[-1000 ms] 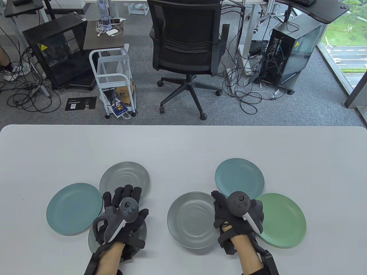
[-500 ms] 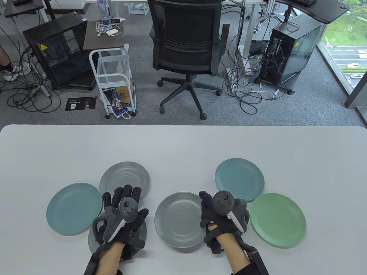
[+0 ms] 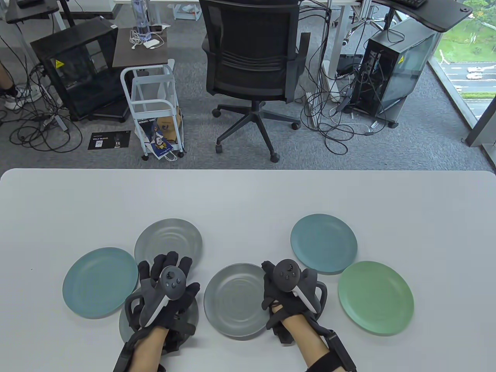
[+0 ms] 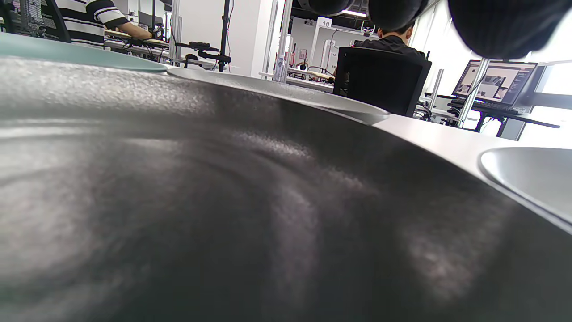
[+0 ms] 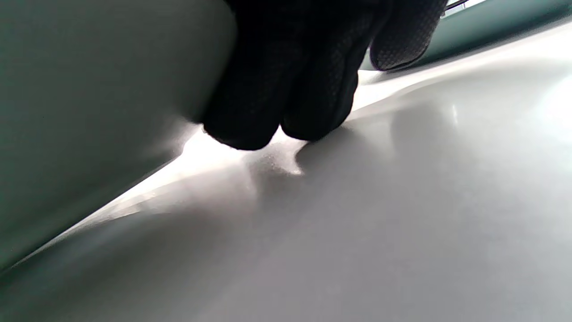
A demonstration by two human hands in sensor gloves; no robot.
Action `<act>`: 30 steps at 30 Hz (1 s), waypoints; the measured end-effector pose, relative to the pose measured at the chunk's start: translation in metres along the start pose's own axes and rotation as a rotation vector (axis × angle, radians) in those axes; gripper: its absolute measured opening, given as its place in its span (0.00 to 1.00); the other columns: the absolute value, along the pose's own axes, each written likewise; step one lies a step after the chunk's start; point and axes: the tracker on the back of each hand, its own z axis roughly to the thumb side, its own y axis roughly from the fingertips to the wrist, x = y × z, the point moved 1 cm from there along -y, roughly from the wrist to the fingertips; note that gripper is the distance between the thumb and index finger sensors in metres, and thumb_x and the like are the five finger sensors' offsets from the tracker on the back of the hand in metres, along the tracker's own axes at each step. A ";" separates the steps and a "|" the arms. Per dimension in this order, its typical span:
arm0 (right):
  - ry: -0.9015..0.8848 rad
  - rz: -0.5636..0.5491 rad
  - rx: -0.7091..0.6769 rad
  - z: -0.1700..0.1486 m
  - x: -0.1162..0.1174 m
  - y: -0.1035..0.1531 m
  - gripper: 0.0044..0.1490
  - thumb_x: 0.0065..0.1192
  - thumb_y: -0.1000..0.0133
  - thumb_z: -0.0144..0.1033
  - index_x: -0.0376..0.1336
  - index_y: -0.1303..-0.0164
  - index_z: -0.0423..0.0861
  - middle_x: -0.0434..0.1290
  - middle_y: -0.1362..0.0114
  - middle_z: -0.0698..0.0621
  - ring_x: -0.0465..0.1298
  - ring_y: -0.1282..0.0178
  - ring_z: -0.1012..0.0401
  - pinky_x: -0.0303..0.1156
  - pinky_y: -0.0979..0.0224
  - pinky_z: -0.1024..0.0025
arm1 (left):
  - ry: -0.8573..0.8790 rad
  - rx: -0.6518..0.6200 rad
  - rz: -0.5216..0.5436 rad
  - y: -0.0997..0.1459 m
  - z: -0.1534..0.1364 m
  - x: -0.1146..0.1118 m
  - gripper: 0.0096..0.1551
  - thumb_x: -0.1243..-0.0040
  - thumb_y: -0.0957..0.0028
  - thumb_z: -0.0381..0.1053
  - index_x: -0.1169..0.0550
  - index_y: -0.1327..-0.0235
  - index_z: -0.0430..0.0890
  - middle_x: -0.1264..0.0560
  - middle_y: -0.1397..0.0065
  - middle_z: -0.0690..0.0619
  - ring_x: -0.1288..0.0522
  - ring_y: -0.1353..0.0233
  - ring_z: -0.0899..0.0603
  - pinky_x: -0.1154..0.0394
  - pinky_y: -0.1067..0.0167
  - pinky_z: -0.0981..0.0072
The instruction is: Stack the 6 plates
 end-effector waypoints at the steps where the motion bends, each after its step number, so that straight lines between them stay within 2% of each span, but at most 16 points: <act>1: 0.016 0.007 0.001 0.000 0.000 0.000 0.27 0.52 0.39 0.45 0.62 0.29 0.55 0.81 0.50 0.60 0.76 0.40 0.56 0.58 0.21 0.46 | 0.000 0.001 0.001 0.000 0.000 0.000 0.44 0.42 0.65 0.73 0.41 0.30 0.74 0.51 0.15 0.70 0.55 0.10 0.54 0.69 0.15 0.48; 7: 0.146 -0.007 0.008 0.000 -0.001 0.006 0.32 0.56 0.41 0.57 0.61 0.28 0.55 0.80 0.45 0.59 0.73 0.35 0.55 0.55 0.19 0.46 | 0.003 0.024 0.005 0.000 -0.004 0.002 0.42 0.42 0.64 0.72 0.38 0.31 0.76 0.51 0.15 0.70 0.54 0.10 0.53 0.69 0.15 0.48; 13: 0.248 -0.088 -0.028 -0.003 -0.012 0.020 0.35 0.53 0.41 0.60 0.60 0.26 0.55 0.78 0.39 0.56 0.71 0.31 0.53 0.53 0.19 0.45 | 0.017 0.100 0.047 -0.001 -0.017 0.011 0.35 0.41 0.63 0.71 0.30 0.36 0.75 0.47 0.17 0.70 0.52 0.12 0.53 0.69 0.15 0.48; 15: 0.244 -0.110 -0.039 -0.006 -0.017 0.025 0.35 0.53 0.41 0.60 0.60 0.26 0.55 0.77 0.36 0.55 0.71 0.30 0.52 0.53 0.18 0.45 | 0.042 0.152 0.068 -0.002 -0.026 0.017 0.32 0.40 0.62 0.69 0.26 0.39 0.75 0.41 0.20 0.71 0.50 0.14 0.55 0.69 0.15 0.49; 19: 0.245 -0.136 -0.044 -0.015 -0.022 0.026 0.35 0.52 0.41 0.60 0.60 0.26 0.55 0.77 0.34 0.54 0.70 0.29 0.51 0.53 0.18 0.44 | 0.060 0.288 0.113 -0.001 -0.049 0.032 0.30 0.37 0.61 0.67 0.25 0.41 0.76 0.28 0.33 0.68 0.44 0.17 0.56 0.68 0.14 0.50; 22: 0.260 -0.114 -0.040 -0.021 -0.022 0.024 0.35 0.51 0.41 0.60 0.60 0.26 0.55 0.77 0.34 0.54 0.70 0.28 0.51 0.52 0.18 0.44 | 0.085 0.375 0.097 -0.001 -0.072 0.040 0.27 0.35 0.61 0.65 0.22 0.44 0.74 0.24 0.39 0.67 0.40 0.19 0.56 0.67 0.14 0.50; 26: 0.224 -0.120 -0.048 -0.019 -0.023 0.025 0.35 0.51 0.41 0.61 0.60 0.26 0.55 0.77 0.34 0.54 0.70 0.28 0.51 0.52 0.18 0.44 | 0.033 0.520 -0.030 -0.006 -0.096 0.036 0.26 0.33 0.61 0.65 0.20 0.46 0.72 0.31 0.30 0.68 0.47 0.17 0.56 0.71 0.16 0.50; 30: 0.209 -0.096 -0.064 -0.016 -0.019 0.024 0.35 0.51 0.41 0.61 0.60 0.26 0.55 0.77 0.34 0.54 0.70 0.28 0.51 0.52 0.18 0.44 | 0.000 0.536 -0.088 -0.012 -0.101 0.026 0.27 0.33 0.61 0.64 0.22 0.44 0.74 0.50 0.17 0.71 0.62 0.15 0.57 0.76 0.18 0.51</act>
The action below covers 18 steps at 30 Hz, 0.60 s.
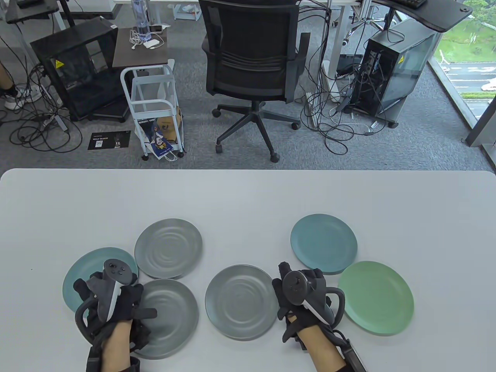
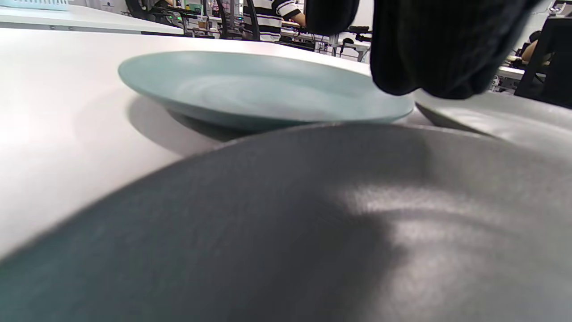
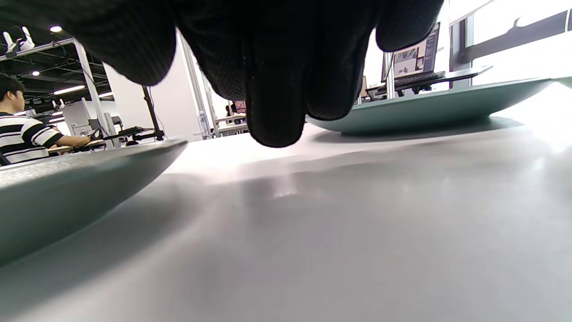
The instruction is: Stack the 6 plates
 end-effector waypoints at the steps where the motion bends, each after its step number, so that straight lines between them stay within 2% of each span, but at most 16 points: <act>1: 0.001 0.007 -0.006 0.001 0.001 0.000 0.35 0.51 0.41 0.61 0.60 0.26 0.56 0.77 0.34 0.54 0.71 0.28 0.52 0.52 0.18 0.44 | -0.019 0.003 -0.004 -0.001 0.002 -0.002 0.28 0.33 0.61 0.64 0.23 0.43 0.75 0.53 0.16 0.72 0.65 0.14 0.57 0.76 0.18 0.52; 3: -0.005 0.012 -0.012 0.001 0.002 0.000 0.35 0.51 0.41 0.61 0.60 0.26 0.56 0.77 0.34 0.54 0.71 0.28 0.52 0.52 0.18 0.44 | -0.045 -0.009 -0.005 -0.001 0.005 -0.005 0.29 0.33 0.60 0.64 0.25 0.42 0.76 0.57 0.16 0.74 0.68 0.15 0.57 0.77 0.18 0.52; 7: -0.025 0.027 -0.015 0.001 0.001 0.000 0.35 0.51 0.41 0.61 0.60 0.26 0.56 0.77 0.34 0.54 0.71 0.28 0.52 0.53 0.18 0.44 | -0.071 -0.020 0.016 0.001 0.011 -0.007 0.28 0.33 0.60 0.63 0.24 0.43 0.76 0.58 0.16 0.75 0.70 0.15 0.58 0.78 0.18 0.53; 15: -0.043 0.052 -0.031 0.001 0.002 0.000 0.35 0.51 0.41 0.61 0.60 0.26 0.56 0.78 0.35 0.54 0.71 0.29 0.52 0.53 0.18 0.44 | -0.104 -0.052 0.015 0.003 0.018 -0.011 0.26 0.34 0.59 0.62 0.23 0.45 0.77 0.56 0.16 0.75 0.68 0.14 0.58 0.77 0.18 0.52; 18: -0.047 0.059 -0.037 0.002 0.002 0.000 0.35 0.50 0.41 0.61 0.60 0.26 0.56 0.78 0.35 0.54 0.71 0.29 0.52 0.53 0.18 0.44 | -0.123 -0.051 -0.020 0.001 0.019 -0.016 0.26 0.34 0.59 0.63 0.23 0.45 0.77 0.55 0.16 0.75 0.68 0.14 0.58 0.77 0.18 0.52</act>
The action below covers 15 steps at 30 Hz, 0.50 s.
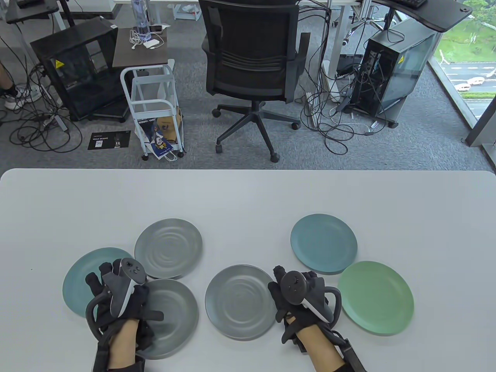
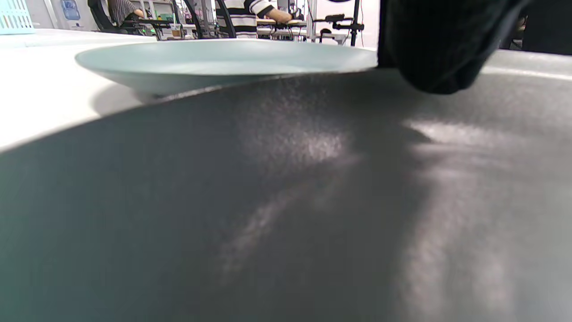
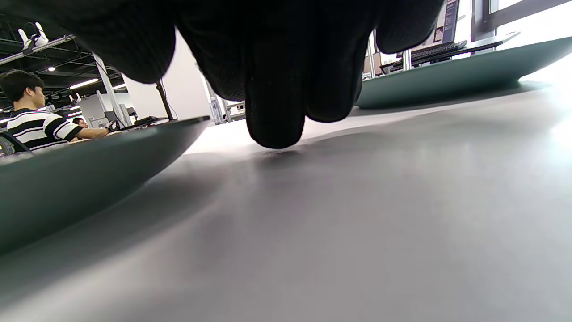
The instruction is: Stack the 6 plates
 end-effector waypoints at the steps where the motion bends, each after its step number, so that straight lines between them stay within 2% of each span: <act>1: -0.002 0.001 -0.001 0.000 0.000 0.000 0.35 0.50 0.41 0.61 0.60 0.26 0.56 0.78 0.35 0.54 0.71 0.29 0.52 0.53 0.18 0.44 | -0.009 0.002 -0.010 -0.001 0.000 -0.002 0.26 0.34 0.59 0.63 0.23 0.44 0.77 0.55 0.16 0.74 0.68 0.14 0.57 0.77 0.18 0.52; 15: -0.021 -0.003 -0.006 -0.001 0.000 -0.001 0.35 0.50 0.41 0.61 0.60 0.26 0.56 0.77 0.34 0.54 0.71 0.28 0.52 0.53 0.18 0.44 | 0.023 -0.001 0.007 -0.002 0.001 -0.002 0.24 0.36 0.58 0.59 0.24 0.47 0.73 0.53 0.16 0.72 0.67 0.14 0.57 0.75 0.18 0.52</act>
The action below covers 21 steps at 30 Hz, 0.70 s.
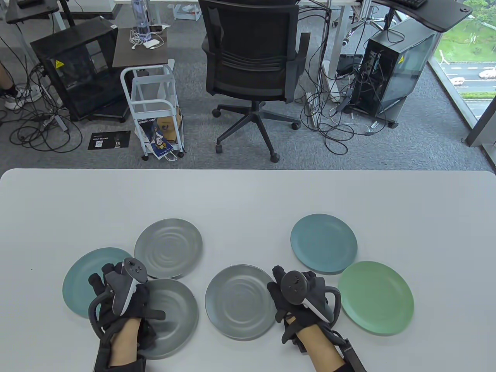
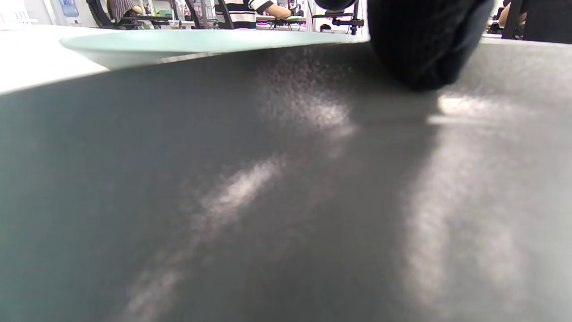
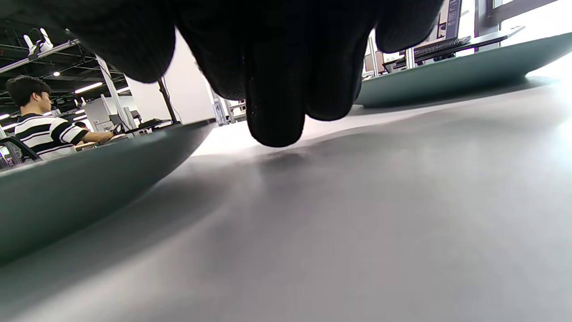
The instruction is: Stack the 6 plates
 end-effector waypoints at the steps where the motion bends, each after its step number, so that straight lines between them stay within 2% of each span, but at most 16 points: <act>1: -0.002 -0.003 0.001 0.000 -0.001 0.000 0.35 0.50 0.41 0.61 0.60 0.26 0.56 0.77 0.34 0.54 0.71 0.28 0.52 0.53 0.18 0.44 | 0.005 0.000 -0.001 0.000 -0.001 0.001 0.23 0.36 0.58 0.59 0.24 0.47 0.73 0.53 0.16 0.72 0.67 0.14 0.57 0.75 0.18 0.52; 7: -0.010 -0.009 0.006 -0.002 -0.002 0.000 0.35 0.50 0.41 0.61 0.60 0.26 0.56 0.77 0.35 0.55 0.71 0.28 0.52 0.53 0.18 0.44 | 0.067 -0.007 -0.014 0.003 -0.008 0.009 0.23 0.37 0.58 0.59 0.25 0.47 0.73 0.50 0.17 0.71 0.66 0.14 0.56 0.75 0.18 0.51; 14: -0.024 -0.027 0.013 -0.004 -0.004 0.000 0.37 0.50 0.41 0.61 0.56 0.23 0.54 0.76 0.34 0.55 0.70 0.28 0.52 0.52 0.18 0.44 | 0.153 -0.011 -0.041 0.007 -0.017 0.021 0.22 0.38 0.57 0.58 0.25 0.47 0.73 0.36 0.22 0.69 0.56 0.13 0.53 0.73 0.18 0.49; 16: -0.027 -0.029 0.014 -0.004 -0.004 0.000 0.37 0.50 0.41 0.61 0.56 0.23 0.54 0.76 0.35 0.55 0.70 0.28 0.52 0.52 0.18 0.44 | 0.180 -0.015 -0.025 0.007 -0.019 0.023 0.22 0.38 0.57 0.57 0.25 0.47 0.73 0.30 0.26 0.69 0.51 0.13 0.53 0.72 0.17 0.48; 21: -0.037 -0.020 0.021 -0.008 -0.005 -0.001 0.35 0.50 0.40 0.59 0.59 0.26 0.53 0.77 0.38 0.56 0.71 0.29 0.52 0.53 0.18 0.44 | 0.219 -0.044 -0.063 0.004 -0.022 0.023 0.22 0.39 0.57 0.57 0.25 0.48 0.71 0.21 0.38 0.67 0.37 0.18 0.55 0.67 0.15 0.49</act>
